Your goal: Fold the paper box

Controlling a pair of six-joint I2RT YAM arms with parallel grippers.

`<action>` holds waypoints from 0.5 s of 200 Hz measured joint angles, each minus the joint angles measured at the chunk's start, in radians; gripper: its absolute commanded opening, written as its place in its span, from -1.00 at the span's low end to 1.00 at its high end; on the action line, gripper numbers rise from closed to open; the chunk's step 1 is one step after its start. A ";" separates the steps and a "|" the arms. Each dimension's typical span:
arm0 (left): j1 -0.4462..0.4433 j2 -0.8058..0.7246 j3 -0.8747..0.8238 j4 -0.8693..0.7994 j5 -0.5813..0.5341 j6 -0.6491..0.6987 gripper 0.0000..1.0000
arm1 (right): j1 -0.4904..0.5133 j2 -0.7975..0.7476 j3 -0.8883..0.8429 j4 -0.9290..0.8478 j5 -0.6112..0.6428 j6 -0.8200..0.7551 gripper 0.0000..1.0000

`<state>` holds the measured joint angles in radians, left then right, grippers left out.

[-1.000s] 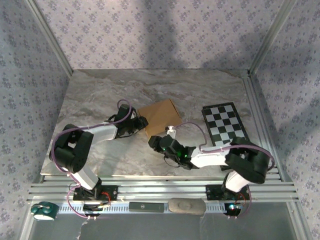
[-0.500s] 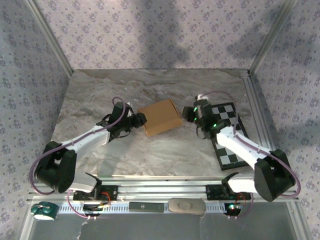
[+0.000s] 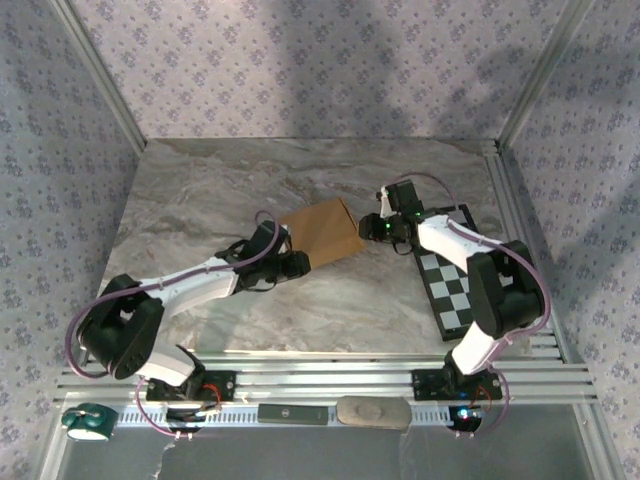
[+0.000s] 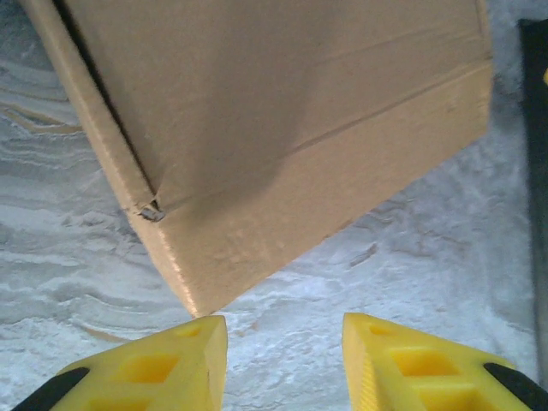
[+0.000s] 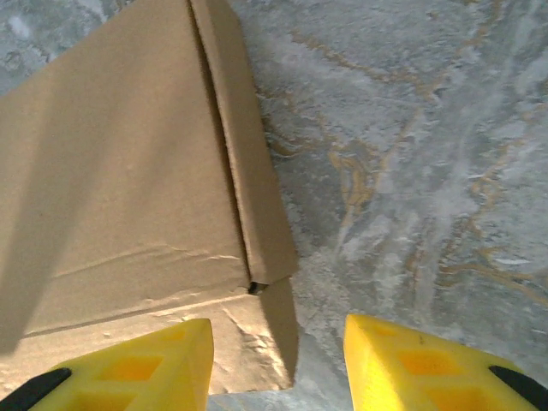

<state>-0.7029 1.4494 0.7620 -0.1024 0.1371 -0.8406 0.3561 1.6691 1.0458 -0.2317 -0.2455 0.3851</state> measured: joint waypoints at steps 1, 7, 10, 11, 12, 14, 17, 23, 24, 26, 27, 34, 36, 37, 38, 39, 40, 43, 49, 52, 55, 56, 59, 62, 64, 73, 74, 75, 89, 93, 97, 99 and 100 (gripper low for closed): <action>0.000 0.001 0.000 0.000 0.000 0.000 -0.20 | 0.000 0.001 0.002 -0.001 0.000 -0.002 -0.08; -0.001 0.007 0.000 -0.008 -0.009 0.006 -0.20 | 0.002 0.005 0.010 -0.005 -0.005 -0.006 -0.08; -0.003 0.009 0.000 -0.011 -0.014 0.009 -0.20 | 0.003 0.007 0.014 -0.006 -0.007 -0.011 -0.08; -0.004 0.010 0.000 -0.011 -0.016 0.010 -0.20 | 0.003 0.008 0.015 -0.006 -0.007 -0.011 -0.08; -0.005 0.011 0.000 -0.013 -0.018 0.011 -0.20 | 0.003 0.008 0.016 -0.006 -0.007 -0.011 -0.08; -0.006 0.012 0.000 -0.016 -0.021 0.012 -0.19 | 0.003 0.010 0.019 -0.006 -0.008 -0.013 -0.08; -0.006 0.013 0.000 -0.018 -0.026 0.014 -0.19 | 0.003 0.012 0.023 -0.006 -0.010 -0.016 -0.08; -0.007 0.013 0.000 -0.024 -0.034 0.018 -0.20 | 0.005 0.016 0.029 -0.005 -0.011 -0.021 -0.08; -0.008 0.013 0.000 -0.026 -0.035 0.019 -0.19 | 0.005 0.017 0.030 -0.005 -0.012 -0.023 -0.09; -0.008 0.013 0.000 -0.027 -0.037 0.021 -0.19 | 0.005 0.018 0.031 -0.005 -0.013 -0.024 -0.09; -0.009 0.013 0.000 -0.028 -0.039 0.021 -0.19 | 0.005 0.019 0.032 -0.006 -0.013 -0.026 -0.09; -0.011 0.013 0.000 -0.030 -0.050 0.026 -0.19 | 0.005 0.023 0.036 -0.006 -0.014 -0.033 -0.09; -0.011 0.013 0.000 -0.030 -0.051 0.028 -0.19 | 0.006 0.025 0.037 -0.006 -0.014 -0.035 -0.09; -0.012 0.013 0.000 -0.030 -0.053 0.029 -0.19 | 0.006 0.026 0.038 -0.006 -0.015 -0.036 -0.09; -0.012 0.013 0.000 -0.030 -0.053 0.029 -0.19 | 0.007 0.027 0.038 -0.007 -0.015 -0.036 -0.09; -0.012 0.013 0.000 -0.030 -0.054 0.029 -0.19 | 0.006 0.027 0.039 -0.007 -0.015 -0.037 -0.09; -0.013 0.013 0.000 -0.030 -0.056 0.030 -0.19 | 0.006 0.029 0.039 -0.008 -0.015 -0.038 -0.09; -0.014 0.013 0.000 -0.031 -0.058 0.032 -0.19 | 0.008 0.031 0.040 -0.008 -0.015 -0.041 -0.10; -0.018 0.013 0.000 -0.031 -0.064 0.036 -0.18 | 0.009 0.037 0.040 -0.008 -0.014 -0.046 -0.11; -0.019 0.013 0.000 -0.031 -0.065 0.037 -0.19 | 0.010 0.039 0.040 -0.009 -0.015 -0.047 -0.11; -0.021 0.013 0.000 -0.031 -0.066 0.039 -0.19 | 0.011 0.042 0.040 -0.011 -0.014 -0.050 -0.12; -0.021 0.013 0.000 -0.031 -0.067 0.040 -0.19 | 0.011 0.044 0.040 -0.012 -0.014 -0.053 -0.12; -0.024 0.013 0.000 -0.031 -0.069 0.040 -0.19 | 0.013 0.047 0.040 -0.013 -0.014 -0.053 -0.13; -0.025 0.013 0.000 -0.031 -0.072 0.042 -0.19 | 0.014 0.050 0.040 -0.015 -0.014 -0.056 -0.14; -0.026 0.013 -0.001 -0.031 -0.072 0.044 -0.19 | 0.014 0.052 0.040 -0.016 -0.014 -0.058 -0.14; -0.031 0.013 -0.002 -0.029 -0.076 0.048 -0.19 | 0.019 0.060 0.040 -0.021 -0.014 -0.063 -0.15; -0.031 0.013 -0.003 -0.028 -0.076 0.048 -0.19 | 0.019 0.061 0.040 -0.022 -0.014 -0.063 -0.15; -0.031 0.014 -0.003 -0.028 -0.076 0.049 -0.19 | 0.020 0.062 0.040 -0.023 -0.014 -0.065 -0.15; -0.033 0.023 -0.006 -0.023 -0.078 0.056 -0.20 | 0.025 0.069 0.040 -0.029 -0.014 -0.069 -0.15; -0.033 0.027 -0.006 -0.023 -0.079 0.059 -0.21 | 0.027 0.071 0.040 -0.029 -0.014 -0.072 -0.15; -0.033 0.034 -0.008 -0.020 -0.080 0.060 -0.21 | 0.029 0.071 0.040 -0.029 -0.014 -0.072 -0.15; -0.033 0.035 -0.009 -0.019 -0.080 0.063 -0.21 | 0.030 0.071 0.040 -0.029 -0.014 -0.073 -0.15; -0.033 0.037 -0.009 -0.018 -0.080 0.063 -0.21 | 0.031 0.071 0.040 -0.029 -0.014 -0.073 -0.15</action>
<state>-0.7357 1.4860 0.7528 -0.1207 0.0574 -0.7773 0.3866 1.7401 1.0859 -0.2604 -0.2592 0.3122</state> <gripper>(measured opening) 0.399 0.424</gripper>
